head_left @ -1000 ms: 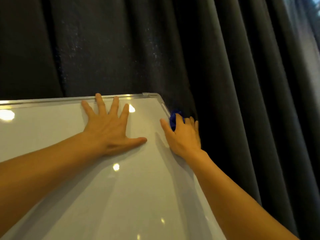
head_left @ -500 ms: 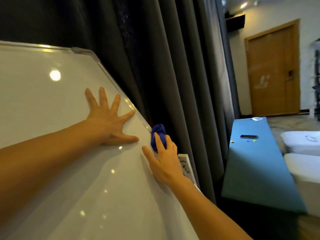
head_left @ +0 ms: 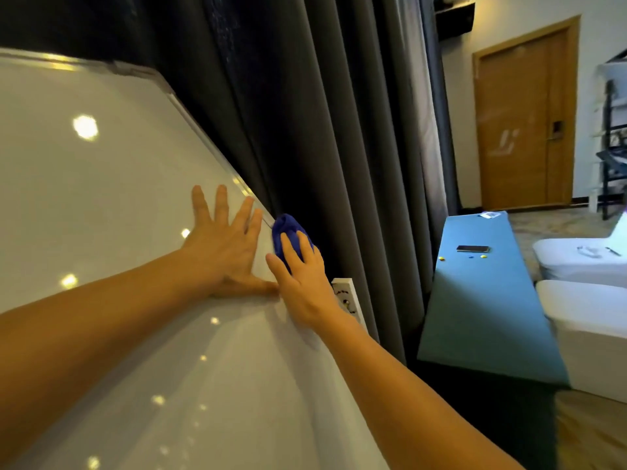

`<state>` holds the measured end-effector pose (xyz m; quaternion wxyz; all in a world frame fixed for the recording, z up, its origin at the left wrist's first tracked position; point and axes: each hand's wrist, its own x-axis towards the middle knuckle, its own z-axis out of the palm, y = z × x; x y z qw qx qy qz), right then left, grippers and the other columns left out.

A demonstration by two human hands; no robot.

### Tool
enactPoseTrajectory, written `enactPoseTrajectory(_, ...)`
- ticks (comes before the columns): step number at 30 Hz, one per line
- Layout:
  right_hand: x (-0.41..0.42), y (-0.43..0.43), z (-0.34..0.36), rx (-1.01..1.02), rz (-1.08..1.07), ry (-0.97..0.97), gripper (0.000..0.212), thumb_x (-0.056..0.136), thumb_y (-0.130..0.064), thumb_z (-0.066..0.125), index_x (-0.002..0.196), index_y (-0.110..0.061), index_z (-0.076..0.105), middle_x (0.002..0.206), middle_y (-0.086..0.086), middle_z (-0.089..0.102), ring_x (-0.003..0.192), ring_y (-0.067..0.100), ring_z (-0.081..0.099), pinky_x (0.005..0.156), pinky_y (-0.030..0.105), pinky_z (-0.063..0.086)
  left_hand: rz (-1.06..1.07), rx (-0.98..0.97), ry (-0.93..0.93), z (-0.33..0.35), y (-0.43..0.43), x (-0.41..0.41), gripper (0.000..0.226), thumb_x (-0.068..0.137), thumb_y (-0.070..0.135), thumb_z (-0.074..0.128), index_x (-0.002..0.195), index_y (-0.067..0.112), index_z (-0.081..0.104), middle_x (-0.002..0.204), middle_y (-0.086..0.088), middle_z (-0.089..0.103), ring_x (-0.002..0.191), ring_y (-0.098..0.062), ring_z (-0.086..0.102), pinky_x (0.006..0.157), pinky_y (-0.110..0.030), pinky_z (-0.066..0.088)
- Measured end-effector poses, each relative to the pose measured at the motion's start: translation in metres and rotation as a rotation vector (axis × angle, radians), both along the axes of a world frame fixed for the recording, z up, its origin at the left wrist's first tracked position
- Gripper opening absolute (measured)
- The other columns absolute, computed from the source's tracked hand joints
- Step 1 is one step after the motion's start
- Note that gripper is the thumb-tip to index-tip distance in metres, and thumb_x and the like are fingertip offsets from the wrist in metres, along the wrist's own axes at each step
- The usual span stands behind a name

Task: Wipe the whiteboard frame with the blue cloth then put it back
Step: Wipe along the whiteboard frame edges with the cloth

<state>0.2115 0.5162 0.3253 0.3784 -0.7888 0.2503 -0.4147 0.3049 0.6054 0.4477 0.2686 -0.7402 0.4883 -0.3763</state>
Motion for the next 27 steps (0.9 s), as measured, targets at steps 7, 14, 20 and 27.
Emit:
enactPoseTrajectory(7,0.01,-0.009,0.005,-0.055,0.061,-0.076,0.088,0.08,-0.09,0.021,0.154,-0.045,0.006,0.166,-0.017,-0.001,0.152,0.012,-0.01,0.123,0.042,-0.003,-0.01,-0.021,0.027,-0.002,-0.009,0.007,0.145,0.046,0.103,-0.007,0.157,0.009,-0.009,0.166,-0.018,-0.013,0.145,-0.056,-0.019,0.106,-0.079,-0.009)
enactPoseTrajectory(14,-0.003,-0.014,0.015,-0.096,0.084,-0.015,0.09,0.089,-0.078,0.026,0.158,-0.027,0.003,0.167,-0.008,-0.004,0.153,0.015,-0.011,0.122,0.037,0.001,-0.003,-0.029,0.014,0.0,-0.011,0.014,0.146,0.046,0.102,-0.014,0.157,0.007,-0.008,0.166,-0.019,-0.013,0.146,-0.055,-0.019,0.104,-0.08,-0.009)
enactPoseTrajectory(20,-0.03,0.013,-0.032,-0.183,0.023,0.074,0.084,0.092,-0.073,0.031,0.157,-0.031,-0.002,0.163,-0.014,-0.012,0.151,0.011,-0.018,0.116,0.029,-0.008,-0.01,-0.023,0.032,0.003,-0.011,0.01,0.144,0.046,0.104,-0.01,0.157,0.012,-0.009,0.167,-0.017,-0.012,0.146,-0.054,-0.017,0.106,-0.079,-0.009)
enactPoseTrajectory(27,-0.076,0.025,-0.098,-0.034,-0.072,0.13,0.092,0.081,-0.088,0.016,0.154,-0.038,-0.007,0.156,-0.022,-0.018,0.146,0.005,-0.023,0.114,0.029,-0.007,-0.058,0.11,-0.014,-0.03,-0.021,-0.024,0.137,0.049,0.101,-0.01,0.157,0.017,-0.015,0.166,-0.016,-0.017,0.144,-0.059,-0.018,0.108,-0.079,-0.009)
